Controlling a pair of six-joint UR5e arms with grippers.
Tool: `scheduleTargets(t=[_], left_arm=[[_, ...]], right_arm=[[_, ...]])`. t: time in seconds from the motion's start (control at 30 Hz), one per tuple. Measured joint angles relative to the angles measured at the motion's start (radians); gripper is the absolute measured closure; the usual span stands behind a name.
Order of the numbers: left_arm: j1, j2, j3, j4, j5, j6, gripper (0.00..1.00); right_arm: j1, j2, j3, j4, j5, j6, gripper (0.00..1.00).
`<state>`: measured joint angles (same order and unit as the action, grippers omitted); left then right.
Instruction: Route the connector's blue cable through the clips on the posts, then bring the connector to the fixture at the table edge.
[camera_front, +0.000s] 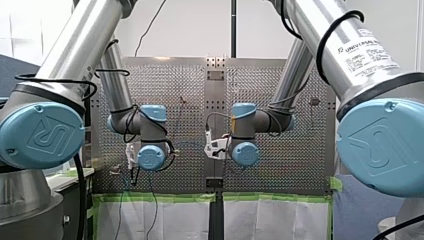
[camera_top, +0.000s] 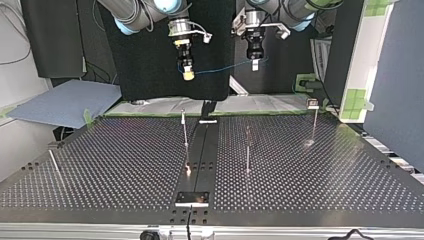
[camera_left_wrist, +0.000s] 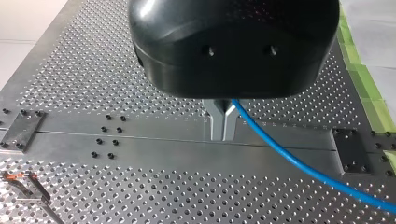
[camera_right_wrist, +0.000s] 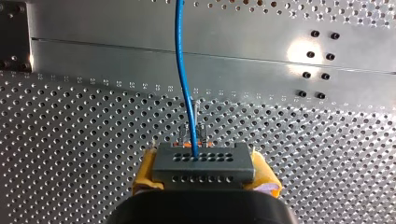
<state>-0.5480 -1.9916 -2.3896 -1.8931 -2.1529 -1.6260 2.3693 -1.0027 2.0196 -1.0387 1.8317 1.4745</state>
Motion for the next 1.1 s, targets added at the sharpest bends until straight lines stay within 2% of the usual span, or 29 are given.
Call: scheduleTargets(t=[0.13,0.23,0.37,0.67,0.97,1.1], left_arm=[[-0.004,-0.004,-0.004,0.004,-0.003,0.004,1.00],[-0.013,-0.017,-0.017,0.018,-0.009,0.013,1.00],[-0.019,-0.048,-0.048,0.048,-0.012,0.019,1.00],[-0.020,-0.122,-0.122,0.122,-0.012,0.020,1.00],[-0.020,-0.201,-0.154,0.201,-0.013,0.020,1.00],[-0.035,-0.202,-0.137,0.201,-0.017,0.002,1.00]], right_arm=[[-0.002,0.002,-0.001,0.002,-0.001,-0.002,1.00],[-0.014,0.015,-0.006,0.016,-0.003,-0.009,1.00],[-0.023,0.050,-0.009,0.050,-0.004,-0.013,1.00],[-0.024,0.124,-0.009,0.128,-0.005,-0.014,1.00],[-0.025,0.135,-0.009,0.148,-0.005,-0.014,1.00],[-0.031,0.122,-0.022,0.162,-0.005,-0.008,1.00]])
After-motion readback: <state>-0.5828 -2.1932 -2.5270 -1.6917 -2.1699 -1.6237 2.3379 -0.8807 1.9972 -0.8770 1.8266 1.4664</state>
